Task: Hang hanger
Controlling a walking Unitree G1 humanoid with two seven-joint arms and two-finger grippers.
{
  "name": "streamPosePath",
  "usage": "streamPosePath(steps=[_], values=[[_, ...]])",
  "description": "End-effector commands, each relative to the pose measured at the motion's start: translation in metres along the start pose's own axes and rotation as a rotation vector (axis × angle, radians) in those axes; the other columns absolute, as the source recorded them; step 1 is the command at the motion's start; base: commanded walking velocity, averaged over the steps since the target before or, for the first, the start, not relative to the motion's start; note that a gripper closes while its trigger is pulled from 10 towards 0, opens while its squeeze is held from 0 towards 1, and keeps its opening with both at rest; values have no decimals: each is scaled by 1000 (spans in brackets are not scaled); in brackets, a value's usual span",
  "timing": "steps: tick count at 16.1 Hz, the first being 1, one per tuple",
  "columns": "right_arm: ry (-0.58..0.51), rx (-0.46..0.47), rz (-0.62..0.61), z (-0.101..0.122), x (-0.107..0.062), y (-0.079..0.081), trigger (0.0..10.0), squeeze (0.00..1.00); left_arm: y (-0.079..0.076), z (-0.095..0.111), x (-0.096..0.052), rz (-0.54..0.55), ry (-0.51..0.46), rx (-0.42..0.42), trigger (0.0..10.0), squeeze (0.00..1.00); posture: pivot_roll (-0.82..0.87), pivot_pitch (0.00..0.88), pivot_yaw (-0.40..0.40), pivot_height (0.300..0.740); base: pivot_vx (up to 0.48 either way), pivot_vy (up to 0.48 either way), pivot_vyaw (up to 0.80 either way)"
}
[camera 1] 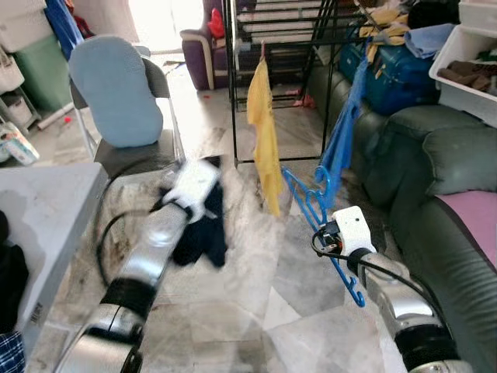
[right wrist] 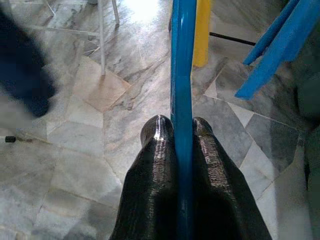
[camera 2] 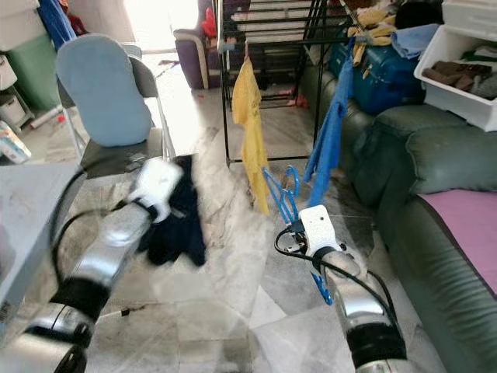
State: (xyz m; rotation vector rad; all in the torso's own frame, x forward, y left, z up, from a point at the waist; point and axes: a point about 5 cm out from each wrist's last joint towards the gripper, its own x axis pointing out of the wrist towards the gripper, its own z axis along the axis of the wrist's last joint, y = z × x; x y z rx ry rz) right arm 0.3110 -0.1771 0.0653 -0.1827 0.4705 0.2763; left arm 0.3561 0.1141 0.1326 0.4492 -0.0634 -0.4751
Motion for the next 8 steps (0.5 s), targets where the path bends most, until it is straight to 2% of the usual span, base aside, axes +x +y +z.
streamPosePath(steps=[1, 3, 6, 8], values=[[-14, -17, -2, 10, 3, -2, 10000, 0, -2, -4, 2, -46, 24, 39, 10000, 0, -109, 0, 76, 740, 0, 0, 0], [-22, -9, -15, 11, 5, 0, 10000, 0, -4, -4, 4, -24, 12, 19, 10000, 0, -110, 0, 77, 740, 0, 0, 0], [5, 11, 11, 1, 5, 13, 10000, 0, -11, -14, -3, 14, 20, -39, 10000, 0, -101, 0, 74, 740, 0, 0, 0], [25, 4, 40, -3, 5, 16, 10000, 0, -11, -21, -6, 72, 45, -36, 10000, 0, -92, 0, 66, 740, 0, 0, 0]])
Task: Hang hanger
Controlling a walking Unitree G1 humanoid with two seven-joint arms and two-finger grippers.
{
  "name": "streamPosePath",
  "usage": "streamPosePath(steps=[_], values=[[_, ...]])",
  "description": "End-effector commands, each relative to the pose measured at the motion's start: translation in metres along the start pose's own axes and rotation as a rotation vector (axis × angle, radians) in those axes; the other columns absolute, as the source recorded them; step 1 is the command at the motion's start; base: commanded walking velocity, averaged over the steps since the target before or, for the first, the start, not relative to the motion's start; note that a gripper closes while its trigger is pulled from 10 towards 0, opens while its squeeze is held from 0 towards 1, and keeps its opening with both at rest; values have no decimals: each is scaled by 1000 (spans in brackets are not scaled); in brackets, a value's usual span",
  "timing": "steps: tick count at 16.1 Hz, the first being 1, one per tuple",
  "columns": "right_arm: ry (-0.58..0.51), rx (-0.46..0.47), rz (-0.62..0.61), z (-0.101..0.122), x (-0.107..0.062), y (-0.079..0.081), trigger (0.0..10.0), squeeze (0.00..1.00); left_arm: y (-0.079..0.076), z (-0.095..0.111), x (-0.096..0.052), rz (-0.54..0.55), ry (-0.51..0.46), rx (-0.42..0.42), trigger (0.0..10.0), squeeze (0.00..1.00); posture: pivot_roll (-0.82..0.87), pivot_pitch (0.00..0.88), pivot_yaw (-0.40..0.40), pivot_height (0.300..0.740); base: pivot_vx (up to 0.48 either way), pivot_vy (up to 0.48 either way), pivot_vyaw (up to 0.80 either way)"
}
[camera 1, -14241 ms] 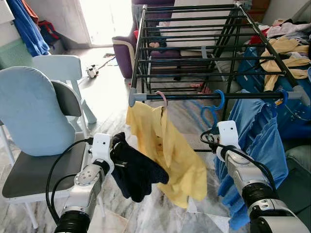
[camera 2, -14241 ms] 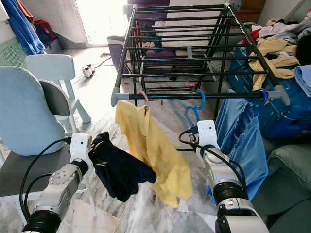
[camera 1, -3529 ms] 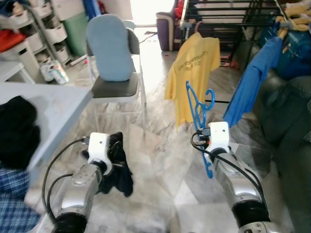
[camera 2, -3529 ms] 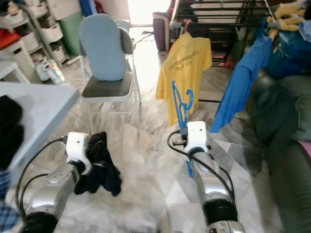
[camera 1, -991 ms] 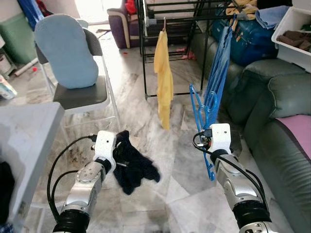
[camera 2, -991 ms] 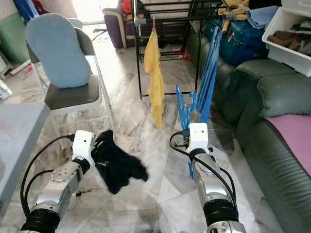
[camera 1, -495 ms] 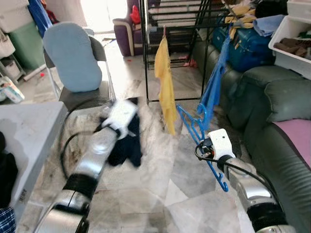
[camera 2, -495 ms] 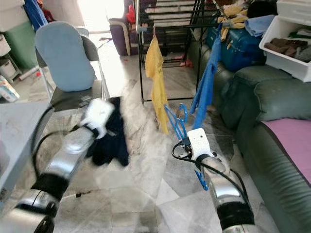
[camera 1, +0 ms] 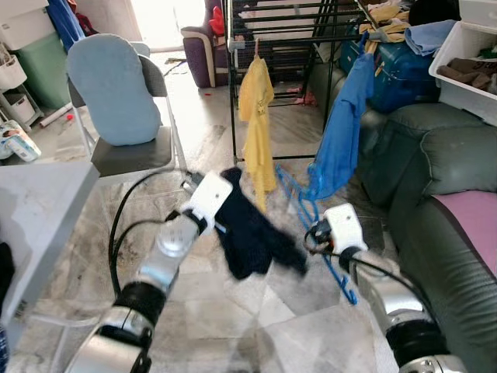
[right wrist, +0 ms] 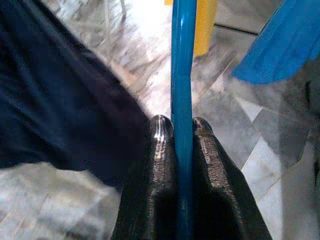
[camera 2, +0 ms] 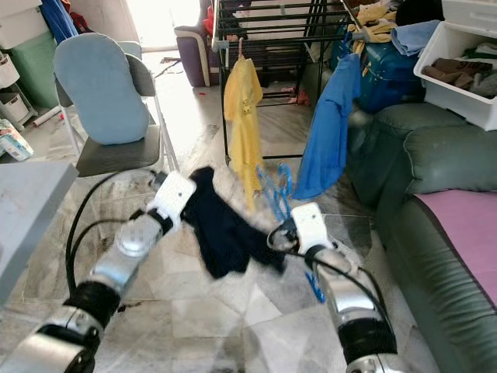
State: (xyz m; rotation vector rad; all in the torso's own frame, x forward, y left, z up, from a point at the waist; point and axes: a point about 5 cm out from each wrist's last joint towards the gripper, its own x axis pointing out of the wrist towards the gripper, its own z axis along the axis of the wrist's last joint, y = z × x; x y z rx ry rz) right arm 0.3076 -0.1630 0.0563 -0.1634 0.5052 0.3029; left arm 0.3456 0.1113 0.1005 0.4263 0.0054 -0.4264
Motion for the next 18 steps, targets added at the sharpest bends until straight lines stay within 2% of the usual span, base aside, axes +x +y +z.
streamPosePath(steps=[1, 2, 3, 4, 9, 12, 18], values=[[5, -23, 14, 3, -1, -2, 10000, 0, 13, -2, 0, 103, 22, 24, 10000, 0, -93, 0, 64, 740, 0, 0, 0], [10, -31, 16, 4, -1, -5, 10000, 0, 17, -7, -1, 149, 55, 33, 10000, 0, -95, 0, 64, 740, 0, 0, 0], [10, -28, -16, 7, -1, -18, 10000, 0, 18, -10, -1, 135, 77, -52, 10000, 0, -104, 0, 63, 740, 0, 0, 0], [12, -28, -22, 7, -1, -20, 10000, 0, 18, -9, -1, 139, 71, -59, 10000, 0, -102, 0, 59, 740, 0, 0, 0], [26, -25, 13, -1, -1, -7, 10000, 0, 19, -11, -2, 145, 60, -165, 10000, 0, -103, 0, 55, 740, 0, 0, 0], [31, -27, 14, -4, -1, -6, 10000, 0, 24, -12, -4, 166, 61, -179, 10000, 0, -102, 0, 55, 740, 0, 0, 0], [31, -40, 12, -6, -1, -4, 10000, 0, 27, -17, -12, 188, 49, -216, 10000, 0, -99, 0, 54, 740, 0, -396, 0]])
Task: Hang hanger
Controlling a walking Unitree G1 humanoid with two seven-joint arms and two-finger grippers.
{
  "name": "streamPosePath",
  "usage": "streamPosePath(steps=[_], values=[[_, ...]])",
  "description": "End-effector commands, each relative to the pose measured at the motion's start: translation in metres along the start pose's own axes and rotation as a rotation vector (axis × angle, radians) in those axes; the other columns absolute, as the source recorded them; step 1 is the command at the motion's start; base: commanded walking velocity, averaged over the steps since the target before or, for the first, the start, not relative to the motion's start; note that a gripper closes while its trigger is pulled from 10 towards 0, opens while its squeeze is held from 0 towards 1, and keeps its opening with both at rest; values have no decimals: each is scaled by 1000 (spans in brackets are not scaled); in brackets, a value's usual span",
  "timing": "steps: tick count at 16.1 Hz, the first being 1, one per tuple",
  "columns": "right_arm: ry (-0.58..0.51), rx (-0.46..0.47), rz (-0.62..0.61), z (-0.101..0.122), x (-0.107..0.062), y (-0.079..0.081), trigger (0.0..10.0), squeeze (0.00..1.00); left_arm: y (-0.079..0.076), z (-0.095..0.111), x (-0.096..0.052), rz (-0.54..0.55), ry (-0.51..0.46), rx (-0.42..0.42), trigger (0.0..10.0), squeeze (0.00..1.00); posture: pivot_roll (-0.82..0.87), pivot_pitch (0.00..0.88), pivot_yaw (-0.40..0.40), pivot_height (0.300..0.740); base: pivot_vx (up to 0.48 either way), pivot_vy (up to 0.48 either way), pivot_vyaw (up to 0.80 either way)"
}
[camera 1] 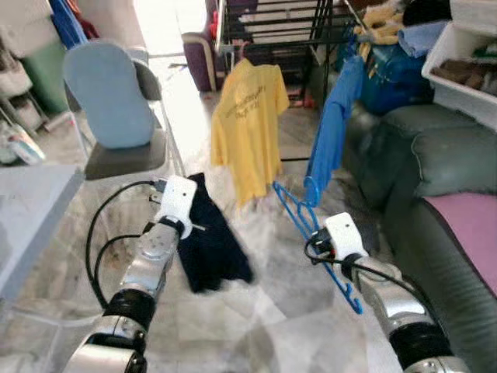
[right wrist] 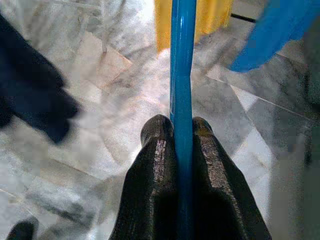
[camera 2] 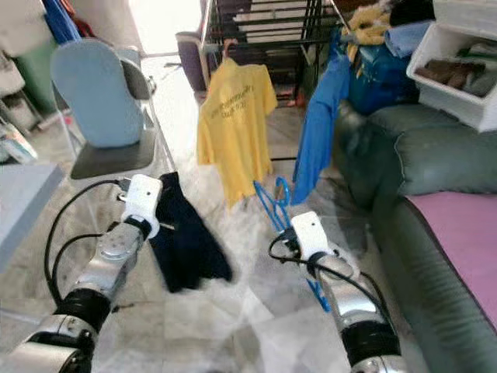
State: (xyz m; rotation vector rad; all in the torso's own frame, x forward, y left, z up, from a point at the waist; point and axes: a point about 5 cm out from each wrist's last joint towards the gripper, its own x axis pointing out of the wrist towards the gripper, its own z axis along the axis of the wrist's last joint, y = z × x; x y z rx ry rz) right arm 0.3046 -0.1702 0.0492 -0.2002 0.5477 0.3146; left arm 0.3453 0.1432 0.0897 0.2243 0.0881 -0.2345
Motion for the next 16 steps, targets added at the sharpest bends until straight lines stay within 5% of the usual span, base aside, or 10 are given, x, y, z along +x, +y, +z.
streamPosePath(steps=[1, 4, 16], values=[[-16, -8, 4, 3, 0, 1, 10000, 0, 4, 5, 0, 7, -25, 0, 10000, 0, -98, 0, 51, 740, 0, -401, 0], [-16, -10, 1, 4, 0, 0, 10000, 0, 3, 4, 0, 6, -20, -3, 10000, 0, -99, 0, 51, 740, 0, -314, 0], [-68, 2, -23, 7, 1, -3, 10000, 0, 18, -21, -18, 103, 84, -158, 10000, 0, -103, 0, 49, 740, 0, 29, 0]])
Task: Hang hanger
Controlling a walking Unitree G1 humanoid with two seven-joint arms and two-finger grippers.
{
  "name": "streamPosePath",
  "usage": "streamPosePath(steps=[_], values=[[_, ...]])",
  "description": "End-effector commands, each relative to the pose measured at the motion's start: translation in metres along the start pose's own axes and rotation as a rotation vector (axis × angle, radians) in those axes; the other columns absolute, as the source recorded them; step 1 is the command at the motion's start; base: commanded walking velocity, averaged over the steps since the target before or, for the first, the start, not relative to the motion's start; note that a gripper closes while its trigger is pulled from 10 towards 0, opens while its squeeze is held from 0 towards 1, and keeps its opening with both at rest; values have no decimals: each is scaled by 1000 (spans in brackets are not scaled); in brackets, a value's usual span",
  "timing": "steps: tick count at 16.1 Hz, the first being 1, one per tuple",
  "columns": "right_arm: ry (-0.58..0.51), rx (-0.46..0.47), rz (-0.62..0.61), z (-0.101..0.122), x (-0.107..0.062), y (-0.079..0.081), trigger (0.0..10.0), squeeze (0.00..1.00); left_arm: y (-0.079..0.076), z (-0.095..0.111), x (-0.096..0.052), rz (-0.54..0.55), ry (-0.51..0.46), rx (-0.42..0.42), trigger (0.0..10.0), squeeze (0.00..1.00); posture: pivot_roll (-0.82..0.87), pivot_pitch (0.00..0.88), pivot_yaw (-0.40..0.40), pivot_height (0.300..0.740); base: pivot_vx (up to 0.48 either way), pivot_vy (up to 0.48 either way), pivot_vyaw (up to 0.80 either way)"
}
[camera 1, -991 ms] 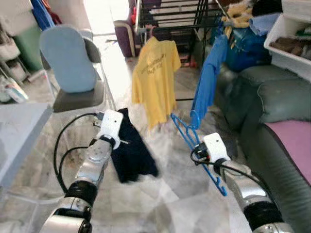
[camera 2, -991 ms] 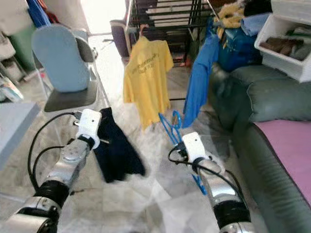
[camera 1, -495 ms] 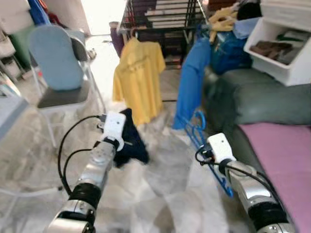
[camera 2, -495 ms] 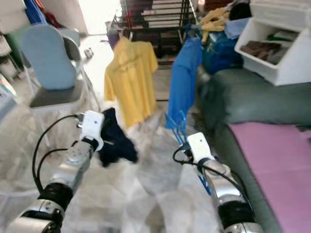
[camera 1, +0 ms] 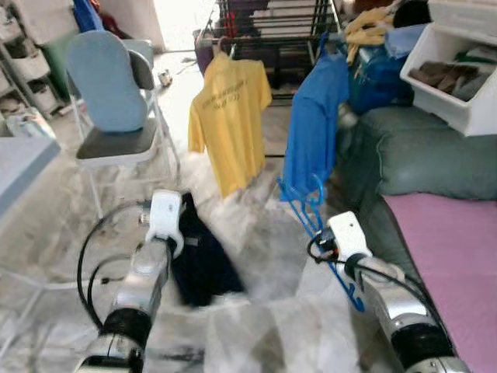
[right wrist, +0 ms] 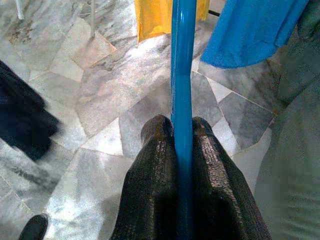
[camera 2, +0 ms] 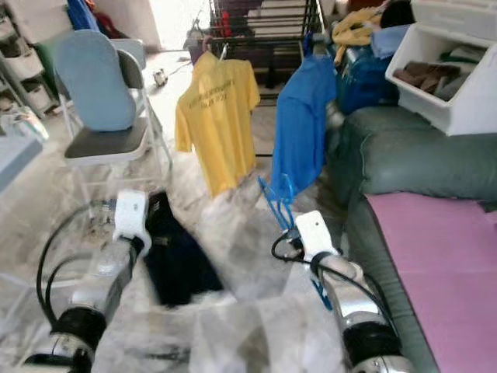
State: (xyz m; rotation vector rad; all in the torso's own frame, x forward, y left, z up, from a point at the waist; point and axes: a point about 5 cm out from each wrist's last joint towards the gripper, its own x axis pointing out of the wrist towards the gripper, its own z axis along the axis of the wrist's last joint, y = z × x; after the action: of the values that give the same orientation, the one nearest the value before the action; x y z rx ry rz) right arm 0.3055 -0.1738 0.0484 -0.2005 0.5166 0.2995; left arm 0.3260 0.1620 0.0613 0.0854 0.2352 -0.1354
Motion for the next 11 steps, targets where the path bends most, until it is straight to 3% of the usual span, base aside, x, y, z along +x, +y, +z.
streamPosePath(steps=[1, 4, 11], values=[[-43, 10, -12, 8, 0, 0, 10000, 0, 9, 14, 0, 22, -60, 0, 10000, 0, -102, 0, 49, 740, 0, 480, 0], [-40, 16, -17, 6, 0, -1, 10000, 0, 9, 12, -2, 17, -49, -21, 10000, 0, -104, 0, 51, 740, 0, 480, 0], [-30, 21, -26, 4, 0, -1, 10000, 0, 5, 11, -3, -17, -29, 38, 10000, 0, -106, 0, 56, 740, 0, 480, -747]])
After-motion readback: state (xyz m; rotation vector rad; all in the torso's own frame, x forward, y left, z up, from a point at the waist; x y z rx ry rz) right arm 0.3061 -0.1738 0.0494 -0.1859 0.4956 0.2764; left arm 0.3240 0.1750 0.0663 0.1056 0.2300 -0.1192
